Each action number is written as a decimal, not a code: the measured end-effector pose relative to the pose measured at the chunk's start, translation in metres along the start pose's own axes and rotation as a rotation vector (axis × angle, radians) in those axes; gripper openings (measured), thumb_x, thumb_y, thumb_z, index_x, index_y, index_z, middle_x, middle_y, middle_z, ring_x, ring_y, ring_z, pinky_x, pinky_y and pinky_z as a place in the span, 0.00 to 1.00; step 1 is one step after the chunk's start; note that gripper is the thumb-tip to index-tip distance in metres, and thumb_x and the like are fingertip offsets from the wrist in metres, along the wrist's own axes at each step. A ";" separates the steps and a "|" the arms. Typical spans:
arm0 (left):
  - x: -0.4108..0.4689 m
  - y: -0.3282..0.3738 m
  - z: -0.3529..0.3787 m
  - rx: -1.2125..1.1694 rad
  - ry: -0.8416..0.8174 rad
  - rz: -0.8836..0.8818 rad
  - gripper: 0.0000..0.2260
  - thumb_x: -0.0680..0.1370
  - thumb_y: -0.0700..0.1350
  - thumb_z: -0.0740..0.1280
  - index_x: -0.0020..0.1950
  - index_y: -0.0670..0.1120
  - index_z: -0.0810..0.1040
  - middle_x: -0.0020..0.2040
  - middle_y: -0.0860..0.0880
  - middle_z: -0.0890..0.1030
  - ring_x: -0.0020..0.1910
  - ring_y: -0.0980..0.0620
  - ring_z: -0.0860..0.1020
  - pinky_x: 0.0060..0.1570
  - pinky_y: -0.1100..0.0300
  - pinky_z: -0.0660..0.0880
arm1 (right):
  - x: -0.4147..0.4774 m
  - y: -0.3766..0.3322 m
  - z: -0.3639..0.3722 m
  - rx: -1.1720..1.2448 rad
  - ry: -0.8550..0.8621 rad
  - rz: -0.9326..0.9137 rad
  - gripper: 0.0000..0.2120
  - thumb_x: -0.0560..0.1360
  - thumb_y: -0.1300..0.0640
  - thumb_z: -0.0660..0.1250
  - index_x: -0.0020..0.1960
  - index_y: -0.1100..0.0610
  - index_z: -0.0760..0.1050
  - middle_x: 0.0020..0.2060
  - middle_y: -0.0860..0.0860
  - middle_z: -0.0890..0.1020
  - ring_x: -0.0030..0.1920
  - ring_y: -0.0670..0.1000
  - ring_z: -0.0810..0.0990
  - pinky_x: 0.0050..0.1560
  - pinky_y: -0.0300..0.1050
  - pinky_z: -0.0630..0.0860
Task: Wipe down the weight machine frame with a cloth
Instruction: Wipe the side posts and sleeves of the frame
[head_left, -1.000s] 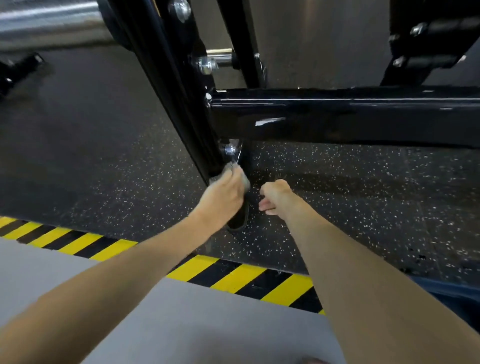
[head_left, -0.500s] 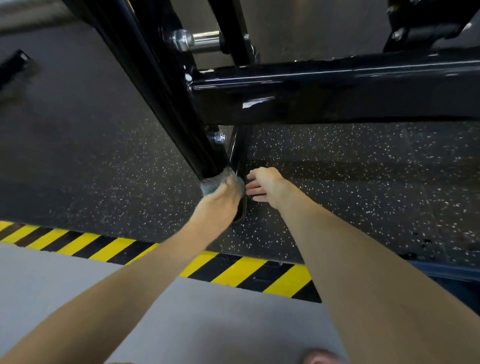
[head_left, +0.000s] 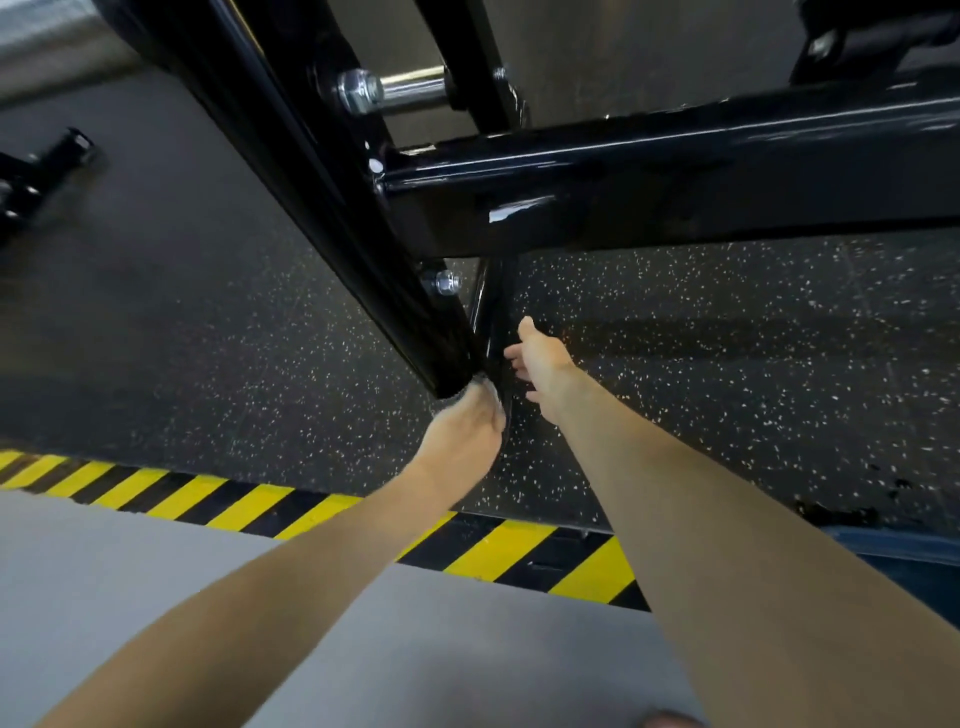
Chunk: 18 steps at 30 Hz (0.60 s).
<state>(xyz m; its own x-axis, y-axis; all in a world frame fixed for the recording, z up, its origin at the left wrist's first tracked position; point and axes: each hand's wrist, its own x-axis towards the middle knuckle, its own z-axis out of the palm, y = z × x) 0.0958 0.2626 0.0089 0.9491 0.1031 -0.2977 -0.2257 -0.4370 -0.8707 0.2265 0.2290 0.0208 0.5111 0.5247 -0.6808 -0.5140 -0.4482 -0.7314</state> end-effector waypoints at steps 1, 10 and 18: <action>0.000 -0.013 0.001 -0.006 0.052 -0.054 0.23 0.78 0.43 0.53 0.71 0.38 0.68 0.66 0.39 0.74 0.67 0.42 0.71 0.68 0.50 0.64 | 0.002 -0.001 0.000 0.014 0.020 0.000 0.26 0.82 0.42 0.50 0.61 0.61 0.76 0.61 0.56 0.79 0.62 0.55 0.76 0.65 0.52 0.71; 0.005 0.004 -0.013 0.072 -0.133 0.037 0.23 0.78 0.37 0.57 0.71 0.30 0.61 0.67 0.31 0.69 0.67 0.32 0.67 0.70 0.43 0.59 | -0.006 -0.005 -0.008 0.017 -0.119 0.061 0.31 0.83 0.41 0.46 0.66 0.63 0.73 0.61 0.60 0.78 0.62 0.58 0.76 0.66 0.55 0.69; -0.012 -0.049 -0.010 0.171 0.042 -0.234 0.23 0.78 0.42 0.48 0.70 0.33 0.66 0.68 0.37 0.71 0.70 0.39 0.66 0.70 0.45 0.52 | -0.003 -0.015 -0.009 0.046 -0.118 0.001 0.35 0.81 0.38 0.41 0.66 0.63 0.72 0.63 0.60 0.77 0.64 0.58 0.75 0.65 0.55 0.67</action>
<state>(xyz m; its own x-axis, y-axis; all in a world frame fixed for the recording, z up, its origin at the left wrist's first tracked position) 0.0972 0.2734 0.0588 0.9871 0.1451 -0.0679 -0.0301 -0.2482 -0.9682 0.2389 0.2275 0.0336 0.4277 0.6068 -0.6700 -0.5468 -0.4166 -0.7263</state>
